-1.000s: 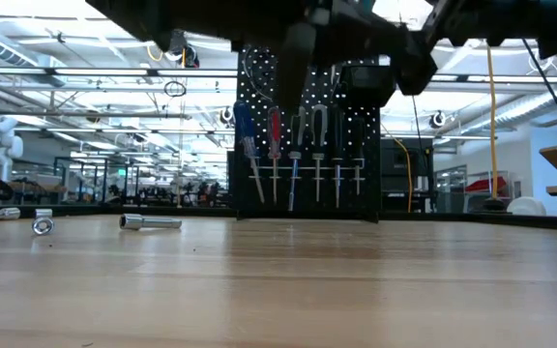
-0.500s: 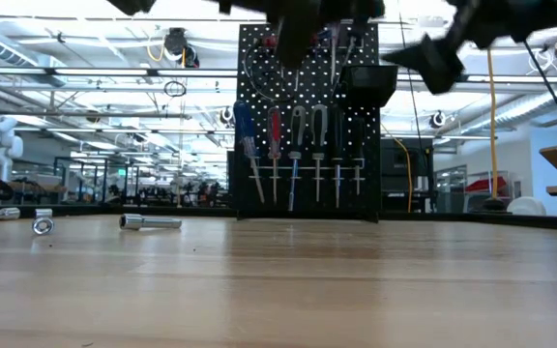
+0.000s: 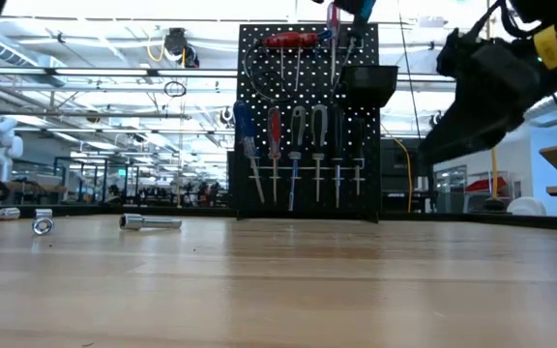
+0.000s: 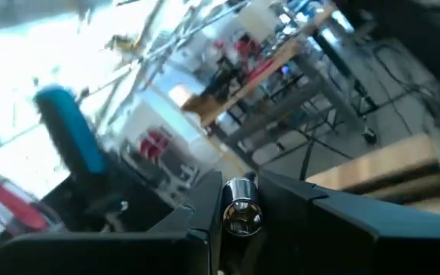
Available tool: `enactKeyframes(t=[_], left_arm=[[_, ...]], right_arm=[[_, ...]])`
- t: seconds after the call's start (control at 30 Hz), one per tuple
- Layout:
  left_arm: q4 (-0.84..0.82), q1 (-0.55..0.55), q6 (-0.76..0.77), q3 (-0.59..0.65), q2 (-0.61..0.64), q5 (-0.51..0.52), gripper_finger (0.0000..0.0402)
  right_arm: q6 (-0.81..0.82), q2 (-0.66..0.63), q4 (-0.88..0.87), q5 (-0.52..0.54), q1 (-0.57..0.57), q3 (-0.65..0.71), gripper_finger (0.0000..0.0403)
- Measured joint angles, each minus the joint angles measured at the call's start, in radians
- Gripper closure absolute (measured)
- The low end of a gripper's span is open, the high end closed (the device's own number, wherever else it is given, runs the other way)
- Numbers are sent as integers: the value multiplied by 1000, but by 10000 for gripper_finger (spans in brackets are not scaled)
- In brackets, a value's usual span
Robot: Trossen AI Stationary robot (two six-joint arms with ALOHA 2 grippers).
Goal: Hang tools onto peg board
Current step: Put the silver socket into the black bin on the peg board, then put the silver extension bar into the black bin on the peg board
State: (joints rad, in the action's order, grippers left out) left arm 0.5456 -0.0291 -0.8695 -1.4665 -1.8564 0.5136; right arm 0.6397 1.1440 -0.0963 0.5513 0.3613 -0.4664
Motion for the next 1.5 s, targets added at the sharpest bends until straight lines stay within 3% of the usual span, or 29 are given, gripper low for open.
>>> enactKeyframes(t=[0.23,0.43,0.6,0.83,1.3,1.5], left_arm=[[-233,143,345,-295,-104,-165,329],[-357,192,401,-437,-200,-163,329],[-384,207,393,-456,-235,-82,329],[-437,213,394,-458,-233,-72,326],[-448,184,394,-458,-228,-35,224],[-719,109,412,-459,-113,-104,220]], right_arm=[[4,44,4,-1,-4,0,53],[4,45,18,-1,-4,0,53],[8,45,18,-1,-4,0,53],[8,45,17,-1,-4,0,53],[8,45,17,-9,-4,0,53],[18,45,17,-29,-4,0,53]])
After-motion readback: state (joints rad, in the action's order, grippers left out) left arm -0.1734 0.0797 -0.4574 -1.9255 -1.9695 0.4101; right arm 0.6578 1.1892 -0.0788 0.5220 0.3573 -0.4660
